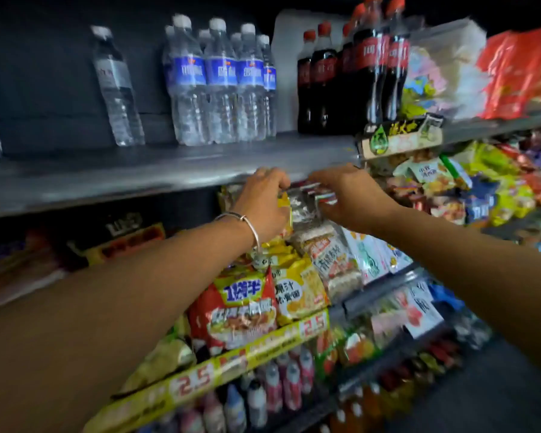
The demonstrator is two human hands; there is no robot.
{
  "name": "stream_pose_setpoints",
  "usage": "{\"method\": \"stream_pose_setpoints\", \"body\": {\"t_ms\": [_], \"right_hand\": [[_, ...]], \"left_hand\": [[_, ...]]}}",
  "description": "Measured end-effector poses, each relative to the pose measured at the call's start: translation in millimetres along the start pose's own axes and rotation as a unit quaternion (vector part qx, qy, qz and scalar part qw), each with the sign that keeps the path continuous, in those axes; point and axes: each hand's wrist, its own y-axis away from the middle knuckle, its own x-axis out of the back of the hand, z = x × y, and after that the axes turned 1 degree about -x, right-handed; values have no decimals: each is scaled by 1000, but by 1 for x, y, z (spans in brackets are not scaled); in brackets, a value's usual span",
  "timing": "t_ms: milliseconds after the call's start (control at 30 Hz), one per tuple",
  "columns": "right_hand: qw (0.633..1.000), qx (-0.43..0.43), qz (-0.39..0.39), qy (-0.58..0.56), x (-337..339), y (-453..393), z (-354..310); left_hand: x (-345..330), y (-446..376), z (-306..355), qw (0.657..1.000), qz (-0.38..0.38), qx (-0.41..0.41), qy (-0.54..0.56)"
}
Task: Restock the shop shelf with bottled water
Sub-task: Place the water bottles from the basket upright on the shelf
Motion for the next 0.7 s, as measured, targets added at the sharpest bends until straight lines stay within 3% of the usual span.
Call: {"method": "stream_pose_setpoints", "body": {"t_ms": [200,400,700], "right_hand": [[977,-33,-204,46,-105,123,-3],[940,-55,-337,0,-234,245,-7],[842,-79,-531,-56,-407,405,-28]], "left_hand": [[-107,105,-41,982,-184,14,-30],[-224,214,-94,943,-324,18,-68],[-379,357,-158,856,-507,70,-67]]}}
